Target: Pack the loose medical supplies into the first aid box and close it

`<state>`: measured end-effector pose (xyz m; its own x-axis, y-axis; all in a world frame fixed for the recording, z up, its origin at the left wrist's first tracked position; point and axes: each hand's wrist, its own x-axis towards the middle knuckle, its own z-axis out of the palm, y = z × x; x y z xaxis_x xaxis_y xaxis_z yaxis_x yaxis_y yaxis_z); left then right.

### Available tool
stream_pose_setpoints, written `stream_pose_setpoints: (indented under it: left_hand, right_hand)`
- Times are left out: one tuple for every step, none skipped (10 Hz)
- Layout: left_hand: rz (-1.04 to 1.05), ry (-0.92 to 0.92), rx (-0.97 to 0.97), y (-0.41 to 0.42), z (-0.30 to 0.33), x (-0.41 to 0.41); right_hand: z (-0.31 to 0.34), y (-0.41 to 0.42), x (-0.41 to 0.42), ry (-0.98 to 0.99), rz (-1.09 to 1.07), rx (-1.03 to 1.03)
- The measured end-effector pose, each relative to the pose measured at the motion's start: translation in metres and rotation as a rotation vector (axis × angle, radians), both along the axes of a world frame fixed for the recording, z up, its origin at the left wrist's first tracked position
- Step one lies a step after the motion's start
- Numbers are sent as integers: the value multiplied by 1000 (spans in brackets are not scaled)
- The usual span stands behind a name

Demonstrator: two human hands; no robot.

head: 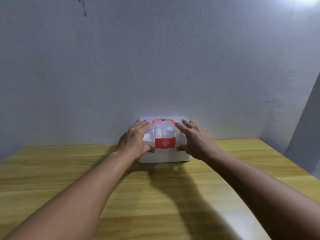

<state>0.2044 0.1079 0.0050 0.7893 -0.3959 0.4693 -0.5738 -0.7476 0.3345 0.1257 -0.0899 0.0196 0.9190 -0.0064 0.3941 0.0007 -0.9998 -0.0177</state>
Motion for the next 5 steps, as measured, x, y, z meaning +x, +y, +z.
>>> stream_pose_setpoints:
  left_hand:
    - [-10,-7,-9,1,-2,1]
    - [-17,-14,-10,0,-1,-2]
    - [-12,-13,9,0,-1,-5]
    - [39,-8,181,0,0,-11]
    - [152,27,208,6,-17,-29]
  right_hand:
    - [-2,-2,0,0,3,4]
    - [-2,-2,0,2,1,11]
    - [-4,-2,0,1,3,35]
    - [-13,0,-2,-28,6,60]
    - [-40,-6,-15,-72,-99,172]
